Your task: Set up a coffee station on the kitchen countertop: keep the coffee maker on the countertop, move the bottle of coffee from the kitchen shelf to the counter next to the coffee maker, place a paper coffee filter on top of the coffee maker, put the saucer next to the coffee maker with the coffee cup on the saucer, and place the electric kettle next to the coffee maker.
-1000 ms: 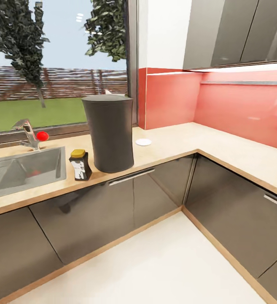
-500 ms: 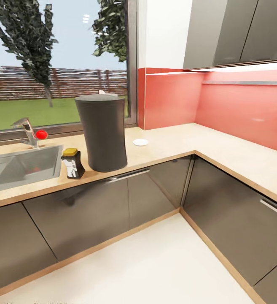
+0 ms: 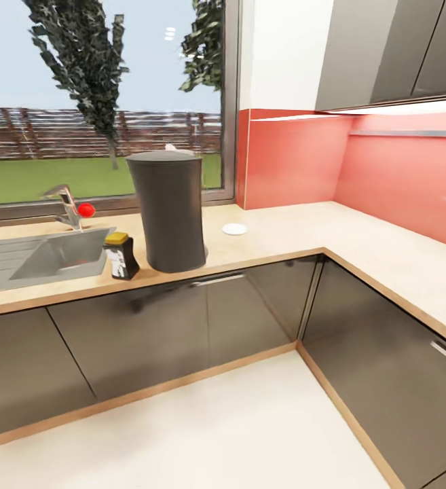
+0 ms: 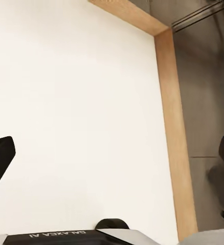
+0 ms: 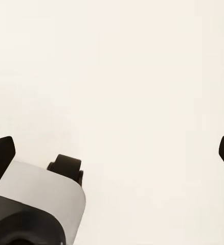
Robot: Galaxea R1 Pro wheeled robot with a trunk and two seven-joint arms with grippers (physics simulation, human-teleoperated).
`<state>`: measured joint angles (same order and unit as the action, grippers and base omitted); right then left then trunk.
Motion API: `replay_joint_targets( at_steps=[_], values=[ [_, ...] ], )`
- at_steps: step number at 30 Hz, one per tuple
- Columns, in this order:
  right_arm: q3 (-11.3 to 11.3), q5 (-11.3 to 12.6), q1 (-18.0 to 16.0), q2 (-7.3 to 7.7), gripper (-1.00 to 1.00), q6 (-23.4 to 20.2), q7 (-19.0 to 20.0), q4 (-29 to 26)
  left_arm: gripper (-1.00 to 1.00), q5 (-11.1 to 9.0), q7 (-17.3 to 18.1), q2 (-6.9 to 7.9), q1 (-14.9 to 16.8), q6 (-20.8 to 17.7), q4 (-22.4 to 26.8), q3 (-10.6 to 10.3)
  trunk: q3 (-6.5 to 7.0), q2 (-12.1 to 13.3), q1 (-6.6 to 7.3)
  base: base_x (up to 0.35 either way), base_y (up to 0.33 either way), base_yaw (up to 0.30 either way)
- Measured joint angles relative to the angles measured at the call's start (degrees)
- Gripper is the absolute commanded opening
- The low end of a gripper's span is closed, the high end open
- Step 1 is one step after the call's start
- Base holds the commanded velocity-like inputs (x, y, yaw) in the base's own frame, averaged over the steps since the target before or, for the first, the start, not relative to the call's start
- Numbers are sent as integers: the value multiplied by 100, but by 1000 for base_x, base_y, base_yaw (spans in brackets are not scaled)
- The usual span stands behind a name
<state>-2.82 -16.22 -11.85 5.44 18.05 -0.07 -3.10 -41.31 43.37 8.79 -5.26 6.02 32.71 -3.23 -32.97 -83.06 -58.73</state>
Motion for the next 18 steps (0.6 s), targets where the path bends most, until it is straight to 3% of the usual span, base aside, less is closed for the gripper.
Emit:
replay_joint_targets(
  at_steps=[5, 14, 18],
  values=[
    [0, -231, 0, -1, 100, 0, -7, 0, 100, 0, -2, -6, 0, 0, 0, 1, 0, 0, 0, 0, -330, 275],
    [0, -302, 0, -1, 100, 0, -9, 0, 100, 0, -2, -6, 0, -2, 0, 2, 0, 0, 0, 0, -330, 273],
    [0, -309, 0, -1, 100, 0, -6, 0, 100, -1, -2, -6, 0, -2, 1, 4, 0, 0, 0, 0, -281, 137]
  ],
)
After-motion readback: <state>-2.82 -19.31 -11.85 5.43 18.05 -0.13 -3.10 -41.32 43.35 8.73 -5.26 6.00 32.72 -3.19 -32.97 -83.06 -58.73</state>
